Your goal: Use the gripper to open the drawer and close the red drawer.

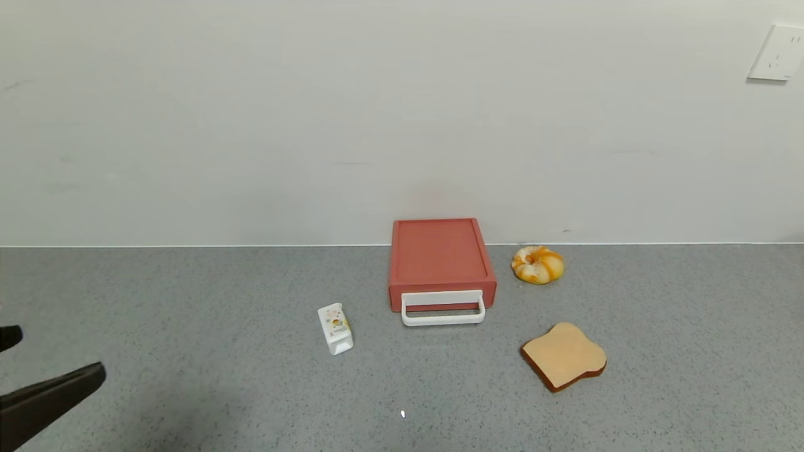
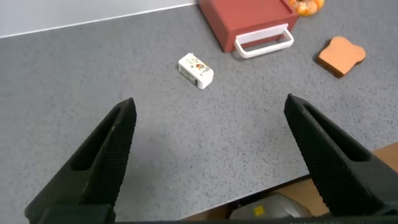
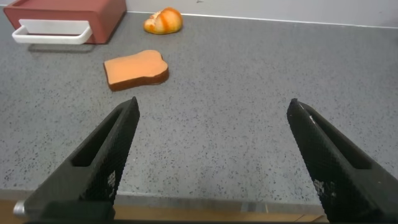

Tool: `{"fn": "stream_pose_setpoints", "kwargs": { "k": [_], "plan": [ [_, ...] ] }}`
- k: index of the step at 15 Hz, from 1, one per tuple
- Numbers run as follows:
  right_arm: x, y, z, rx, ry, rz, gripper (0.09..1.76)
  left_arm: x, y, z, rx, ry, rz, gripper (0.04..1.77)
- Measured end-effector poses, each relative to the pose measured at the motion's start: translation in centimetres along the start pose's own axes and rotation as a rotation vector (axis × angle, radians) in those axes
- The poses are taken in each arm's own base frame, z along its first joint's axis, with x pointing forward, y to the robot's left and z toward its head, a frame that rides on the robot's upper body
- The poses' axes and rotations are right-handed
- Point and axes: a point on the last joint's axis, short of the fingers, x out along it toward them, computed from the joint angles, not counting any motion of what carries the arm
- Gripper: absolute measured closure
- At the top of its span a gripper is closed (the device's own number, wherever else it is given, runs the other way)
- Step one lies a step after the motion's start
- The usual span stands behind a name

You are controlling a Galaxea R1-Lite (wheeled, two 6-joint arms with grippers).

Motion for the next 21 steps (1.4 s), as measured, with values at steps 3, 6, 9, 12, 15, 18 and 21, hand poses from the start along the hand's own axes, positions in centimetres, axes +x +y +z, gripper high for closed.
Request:
{"fn": "stream_pose_setpoints", "kwargs": {
  "k": [3,6,9,12,15,18,21],
  "plan": [
    [0.0,0.0,0.0,0.000,0.000,0.000,0.10,-2.4,0.3,-1.3,-0.002,-0.046,0.040,0.09],
    [0.0,0.0,0.0,0.000,0.000,0.001,0.10,-4.4,0.6,-2.2,-0.012,-0.118,0.118,0.09],
    [0.0,0.0,0.0,0.000,0.000,0.000,0.10,-5.7,0.9,-3.2,-0.026,-0.169,0.176,0.09],
    [0.0,0.0,0.0,0.000,0.000,0.000,0.10,-6.8,0.8,-3.7,-0.047,-0.215,0.253,0.09],
    [0.0,0.0,0.0,0.000,0.000,0.000,0.10,-7.7,0.6,-4.7,-0.065,-0.253,0.326,0.09],
    [0.0,0.0,0.0,0.000,0.000,0.000,0.10,-8.3,0.2,-6.0,-0.077,-0.283,0.394,0.09],
    [0.0,0.0,0.0,0.000,0.000,0.000,0.10,-8.9,-0.3,-7.2,-0.072,-0.317,0.446,0.09]
  ]
}}
